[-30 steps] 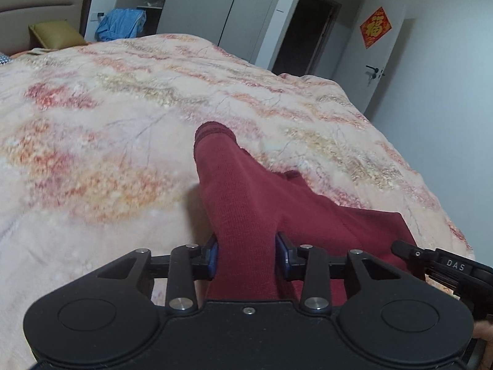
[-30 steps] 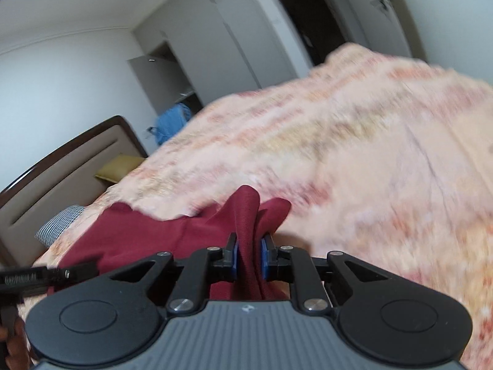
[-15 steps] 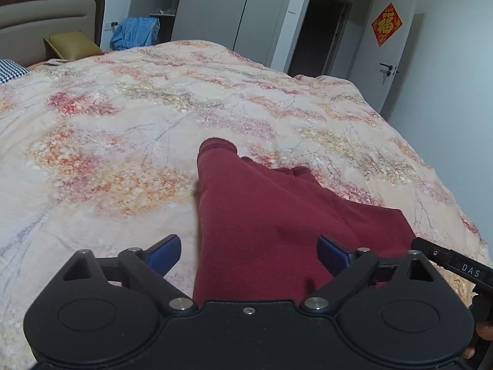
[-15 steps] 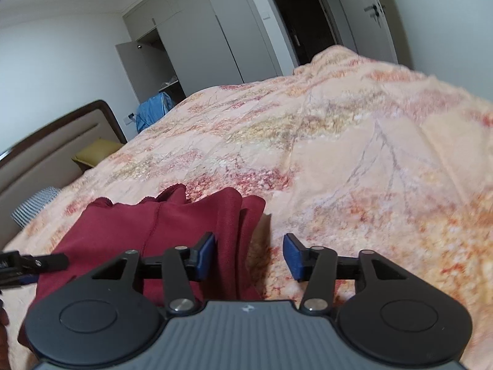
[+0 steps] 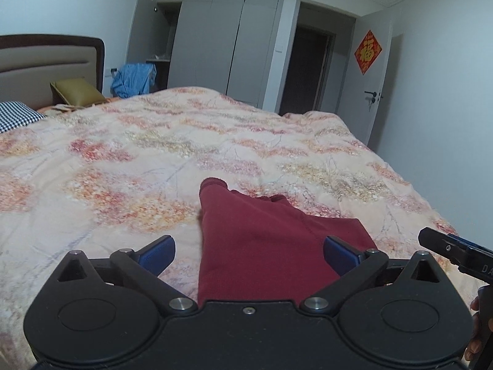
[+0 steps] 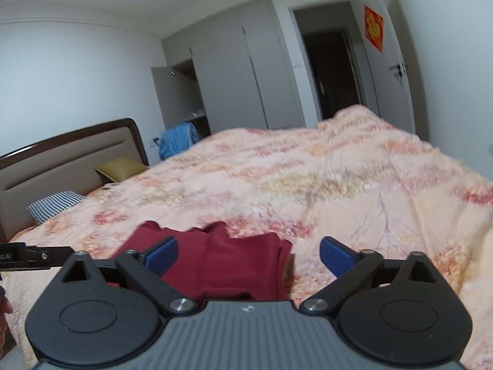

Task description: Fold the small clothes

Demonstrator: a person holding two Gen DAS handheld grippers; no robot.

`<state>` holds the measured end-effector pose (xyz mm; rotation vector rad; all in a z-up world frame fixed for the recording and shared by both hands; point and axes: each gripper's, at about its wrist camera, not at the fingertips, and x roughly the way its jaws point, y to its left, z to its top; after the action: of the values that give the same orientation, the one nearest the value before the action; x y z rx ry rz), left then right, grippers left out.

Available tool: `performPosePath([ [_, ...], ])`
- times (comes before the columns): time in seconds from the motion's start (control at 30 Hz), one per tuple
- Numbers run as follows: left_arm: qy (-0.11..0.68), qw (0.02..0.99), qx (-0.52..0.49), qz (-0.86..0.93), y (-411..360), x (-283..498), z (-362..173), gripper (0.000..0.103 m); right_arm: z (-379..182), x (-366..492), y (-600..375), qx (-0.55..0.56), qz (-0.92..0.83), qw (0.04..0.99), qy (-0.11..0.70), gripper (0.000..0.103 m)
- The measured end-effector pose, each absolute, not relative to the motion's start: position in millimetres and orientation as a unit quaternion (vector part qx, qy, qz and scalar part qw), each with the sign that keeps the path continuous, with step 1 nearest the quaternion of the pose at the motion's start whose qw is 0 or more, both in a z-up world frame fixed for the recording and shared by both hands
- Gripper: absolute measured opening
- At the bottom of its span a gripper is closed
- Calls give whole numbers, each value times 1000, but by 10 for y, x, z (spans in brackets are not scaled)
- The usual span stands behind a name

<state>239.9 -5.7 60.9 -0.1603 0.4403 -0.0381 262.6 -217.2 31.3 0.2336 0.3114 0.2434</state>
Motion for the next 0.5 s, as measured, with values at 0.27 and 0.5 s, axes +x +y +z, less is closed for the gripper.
performPosePath([
  [0.27,191,979,-67,-15,-67,1742,610,102,444,1897,-2064,93,134,980,111,103],
  [0.5,182,981,-66,-15,-71,1304,477,102,425,1336,-2014,84,123,986,80,103],
])
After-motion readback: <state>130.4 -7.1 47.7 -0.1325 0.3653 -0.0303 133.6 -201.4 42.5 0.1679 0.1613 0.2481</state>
